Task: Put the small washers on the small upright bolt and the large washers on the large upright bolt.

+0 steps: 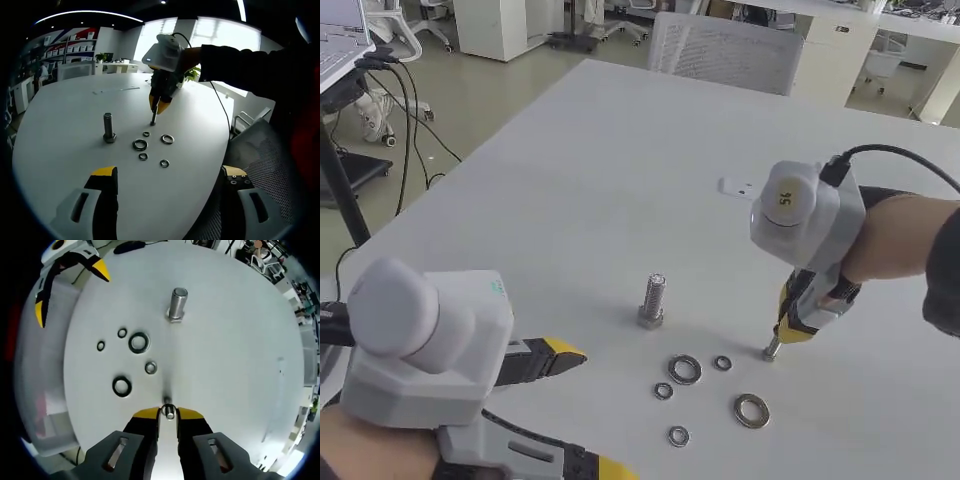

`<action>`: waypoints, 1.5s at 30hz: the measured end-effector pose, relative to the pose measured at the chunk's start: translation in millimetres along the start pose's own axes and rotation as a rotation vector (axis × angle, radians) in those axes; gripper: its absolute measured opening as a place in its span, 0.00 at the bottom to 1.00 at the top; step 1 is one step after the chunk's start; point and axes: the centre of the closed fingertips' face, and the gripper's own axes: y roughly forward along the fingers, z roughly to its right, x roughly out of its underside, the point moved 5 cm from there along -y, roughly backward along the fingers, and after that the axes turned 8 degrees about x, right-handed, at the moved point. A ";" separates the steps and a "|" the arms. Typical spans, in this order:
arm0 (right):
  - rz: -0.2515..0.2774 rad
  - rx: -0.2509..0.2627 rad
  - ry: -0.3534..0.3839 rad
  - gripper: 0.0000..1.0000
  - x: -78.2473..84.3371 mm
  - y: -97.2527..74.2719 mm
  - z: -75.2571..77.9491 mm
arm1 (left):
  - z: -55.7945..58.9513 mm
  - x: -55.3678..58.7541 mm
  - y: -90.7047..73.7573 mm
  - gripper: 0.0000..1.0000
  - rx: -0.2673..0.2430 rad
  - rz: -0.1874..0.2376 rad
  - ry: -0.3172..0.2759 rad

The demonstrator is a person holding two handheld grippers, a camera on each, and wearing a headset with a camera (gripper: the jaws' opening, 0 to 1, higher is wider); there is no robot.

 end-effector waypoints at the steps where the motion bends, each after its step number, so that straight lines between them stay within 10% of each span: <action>1: -0.001 -0.004 0.001 0.14 0.0 1.7 0.0 | -0.2 0.2 -0.2 0.84 -0.001 -0.001 0.000; 18: -0.005 -0.039 0.023 0.14 8.3 30.0 -1.1 | -3.1 0.9 -0.1 0.83 -0.005 -0.007 -0.006; 45: 0.009 -0.019 0.061 0.24 19.3 27.8 1.8 | -3.8 0.5 1.0 0.83 -0.005 -0.010 -0.004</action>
